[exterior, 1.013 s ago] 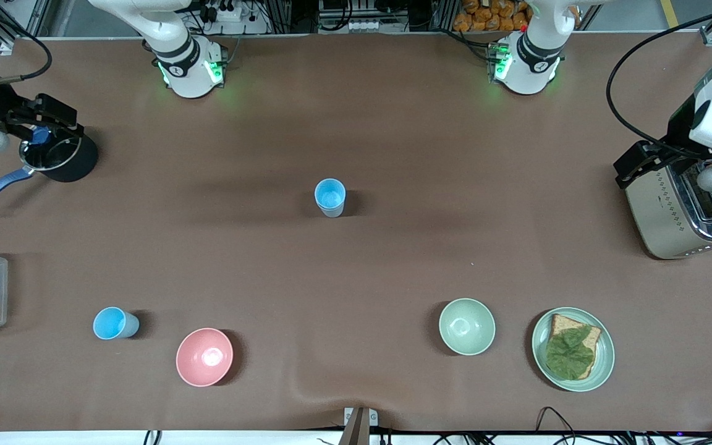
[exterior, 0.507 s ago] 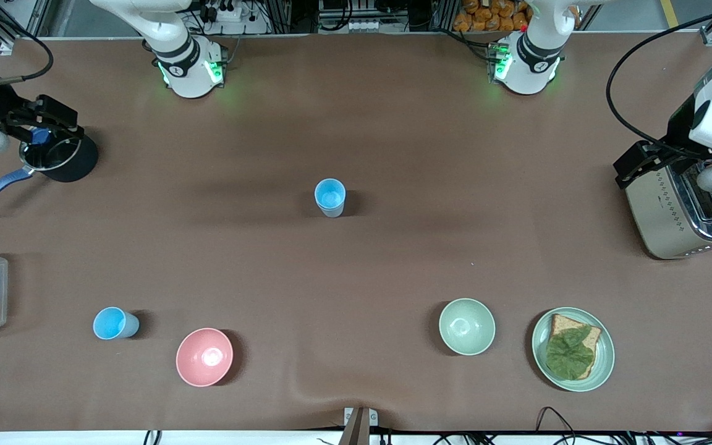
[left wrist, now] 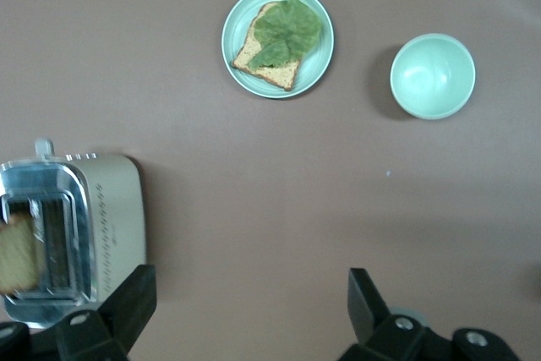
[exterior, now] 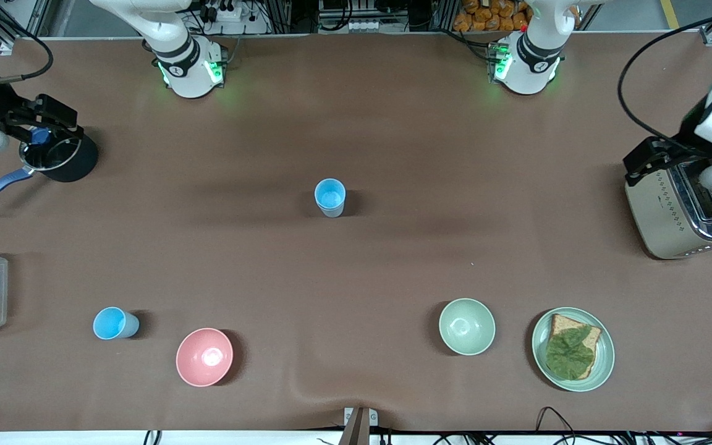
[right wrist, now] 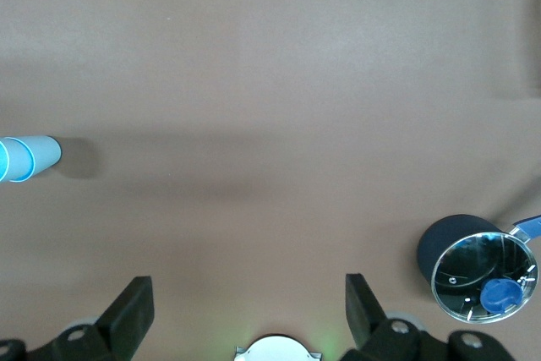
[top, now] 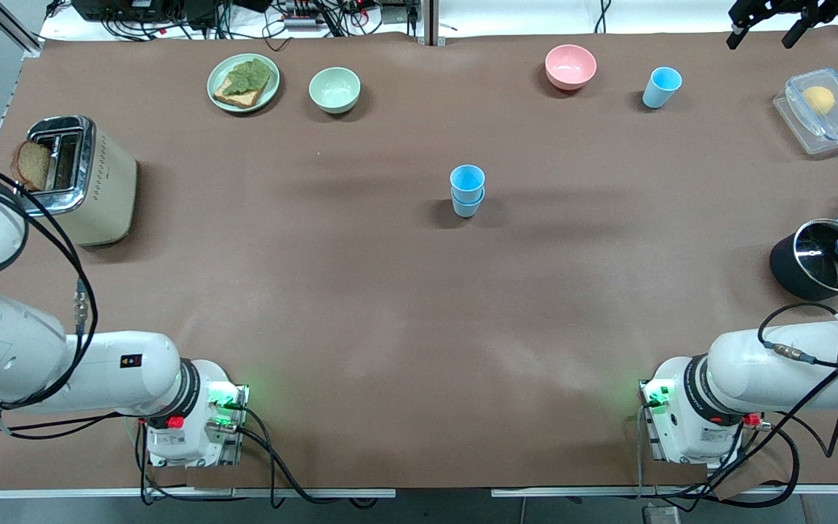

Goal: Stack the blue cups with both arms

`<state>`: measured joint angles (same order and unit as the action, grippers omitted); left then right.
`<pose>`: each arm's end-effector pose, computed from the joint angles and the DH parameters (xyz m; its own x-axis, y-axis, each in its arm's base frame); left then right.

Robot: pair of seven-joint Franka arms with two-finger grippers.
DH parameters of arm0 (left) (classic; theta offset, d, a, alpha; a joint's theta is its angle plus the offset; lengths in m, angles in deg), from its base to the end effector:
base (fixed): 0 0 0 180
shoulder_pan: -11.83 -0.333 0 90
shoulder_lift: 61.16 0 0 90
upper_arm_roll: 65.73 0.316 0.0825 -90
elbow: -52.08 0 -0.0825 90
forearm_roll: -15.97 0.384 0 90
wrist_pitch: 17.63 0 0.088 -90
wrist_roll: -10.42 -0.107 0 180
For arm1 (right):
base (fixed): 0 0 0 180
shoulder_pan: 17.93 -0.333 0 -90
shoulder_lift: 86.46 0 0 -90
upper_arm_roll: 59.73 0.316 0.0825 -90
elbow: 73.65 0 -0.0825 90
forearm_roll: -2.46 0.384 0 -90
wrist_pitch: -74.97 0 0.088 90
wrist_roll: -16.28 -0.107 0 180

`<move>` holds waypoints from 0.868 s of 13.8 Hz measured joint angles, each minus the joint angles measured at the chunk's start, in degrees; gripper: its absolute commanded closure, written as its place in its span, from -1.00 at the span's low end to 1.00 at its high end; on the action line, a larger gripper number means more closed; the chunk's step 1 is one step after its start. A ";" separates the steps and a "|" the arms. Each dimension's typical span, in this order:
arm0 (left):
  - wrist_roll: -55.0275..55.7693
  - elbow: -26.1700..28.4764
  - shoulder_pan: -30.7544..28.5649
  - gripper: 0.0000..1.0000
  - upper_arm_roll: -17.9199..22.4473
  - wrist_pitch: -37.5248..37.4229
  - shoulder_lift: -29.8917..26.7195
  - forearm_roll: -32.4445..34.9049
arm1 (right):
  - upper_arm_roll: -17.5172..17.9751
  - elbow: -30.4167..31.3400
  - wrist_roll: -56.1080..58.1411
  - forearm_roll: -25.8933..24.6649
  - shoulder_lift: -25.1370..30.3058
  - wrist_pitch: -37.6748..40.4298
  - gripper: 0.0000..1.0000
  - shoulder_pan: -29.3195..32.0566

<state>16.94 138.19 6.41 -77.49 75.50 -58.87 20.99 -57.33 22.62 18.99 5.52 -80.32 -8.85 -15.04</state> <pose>0.5706 -0.0518 0.6401 0.9958 -0.0007 0.0916 0.0057 -0.9976 -0.0694 0.5082 0.0030 0.6217 0.9932 0.0437 -0.1074 0.0381 -0.9978 -0.0540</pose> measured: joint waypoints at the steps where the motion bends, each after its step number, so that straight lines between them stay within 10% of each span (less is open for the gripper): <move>1: -3.63 0.00 -0.60 -1.00 0.01 -0.44 0.00 -0.53 | 0.02 0.00 0.00 0.00 0.00 0.00 -1.00 0.00; 12: -3.39 0.00 -0.58 -1.00 -0.44 -4.00 0.00 -4.23 | 0.04 0.00 0.00 -0.07 0.00 0.00 -1.00 0.07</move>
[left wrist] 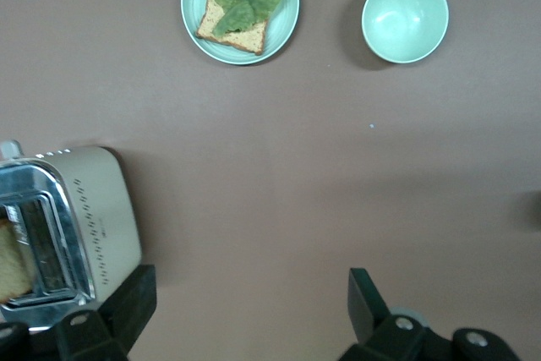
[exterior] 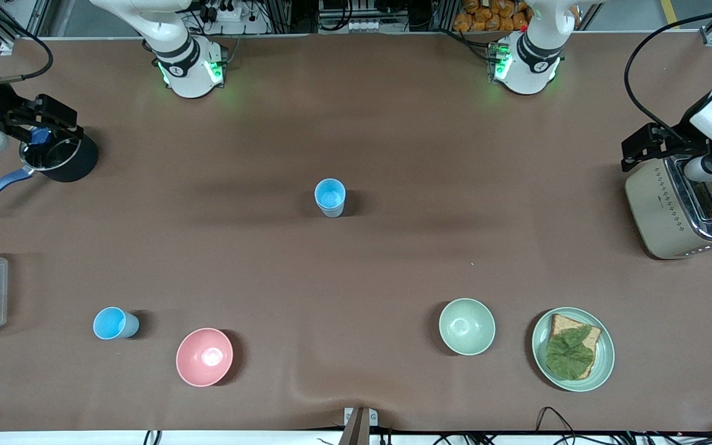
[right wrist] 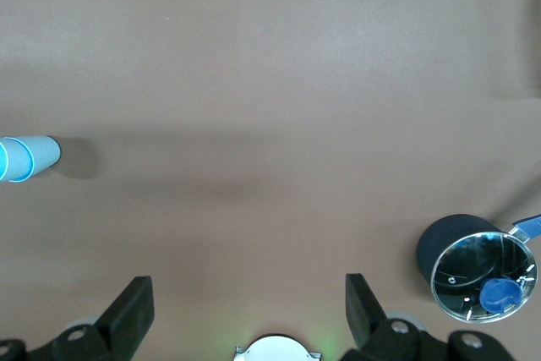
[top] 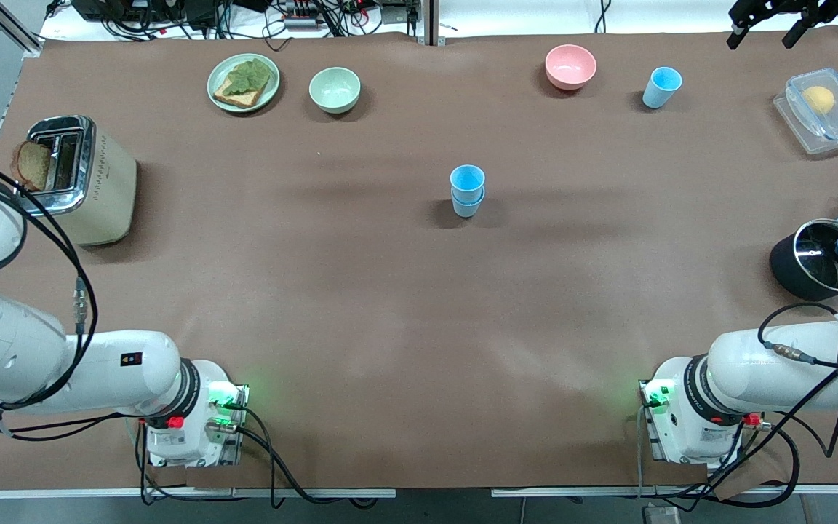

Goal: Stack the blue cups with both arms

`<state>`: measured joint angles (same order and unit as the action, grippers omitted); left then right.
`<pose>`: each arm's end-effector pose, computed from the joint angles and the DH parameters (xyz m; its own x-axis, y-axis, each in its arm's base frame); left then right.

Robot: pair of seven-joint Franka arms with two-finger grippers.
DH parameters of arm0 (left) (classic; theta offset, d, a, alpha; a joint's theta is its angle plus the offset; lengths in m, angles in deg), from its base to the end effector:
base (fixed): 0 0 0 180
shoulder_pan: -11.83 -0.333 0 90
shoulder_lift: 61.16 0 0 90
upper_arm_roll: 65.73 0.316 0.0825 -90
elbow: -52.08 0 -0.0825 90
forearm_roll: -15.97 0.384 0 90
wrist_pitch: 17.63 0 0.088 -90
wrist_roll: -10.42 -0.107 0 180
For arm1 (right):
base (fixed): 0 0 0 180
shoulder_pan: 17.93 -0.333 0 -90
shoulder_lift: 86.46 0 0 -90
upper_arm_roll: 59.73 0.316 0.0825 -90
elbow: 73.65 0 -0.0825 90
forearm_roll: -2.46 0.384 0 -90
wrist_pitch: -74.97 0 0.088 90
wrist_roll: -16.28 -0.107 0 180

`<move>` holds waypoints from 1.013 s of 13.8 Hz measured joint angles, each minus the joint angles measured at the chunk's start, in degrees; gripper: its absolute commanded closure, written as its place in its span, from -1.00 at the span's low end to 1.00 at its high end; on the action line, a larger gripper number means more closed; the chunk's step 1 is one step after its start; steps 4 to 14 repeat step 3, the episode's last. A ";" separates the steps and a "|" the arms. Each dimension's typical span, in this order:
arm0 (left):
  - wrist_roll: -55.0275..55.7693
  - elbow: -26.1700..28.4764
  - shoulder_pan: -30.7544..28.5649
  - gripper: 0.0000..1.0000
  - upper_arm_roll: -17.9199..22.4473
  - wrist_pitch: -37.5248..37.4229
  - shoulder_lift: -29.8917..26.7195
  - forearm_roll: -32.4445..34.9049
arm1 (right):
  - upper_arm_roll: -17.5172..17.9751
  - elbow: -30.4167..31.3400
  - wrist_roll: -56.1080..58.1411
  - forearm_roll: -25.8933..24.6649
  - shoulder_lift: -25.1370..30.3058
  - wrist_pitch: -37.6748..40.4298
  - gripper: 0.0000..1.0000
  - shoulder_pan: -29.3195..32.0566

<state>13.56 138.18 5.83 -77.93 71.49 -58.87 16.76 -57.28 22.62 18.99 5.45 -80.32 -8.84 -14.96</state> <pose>0.5628 -0.0570 0.6333 0.9985 -0.0529 0.0139 -0.0528 -0.9986 -0.0046 0.5082 0.0026 0.6217 0.9933 0.0431 -0.1077 0.0376 -0.9979 -0.0527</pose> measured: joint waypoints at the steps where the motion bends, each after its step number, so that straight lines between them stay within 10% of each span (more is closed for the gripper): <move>1: 0.40 0.00 -0.09 -1.00 0.05 -0.03 0.00 -0.58 | 0.00 0.00 0.00 0.00 0.00 0.00 -1.00 0.04; 14: 0.45 0.01 -0.16 -1.00 0.17 -0.05 0.00 -0.67 | 0.00 0.00 0.00 -0.01 -0.02 0.10 -1.00 0.25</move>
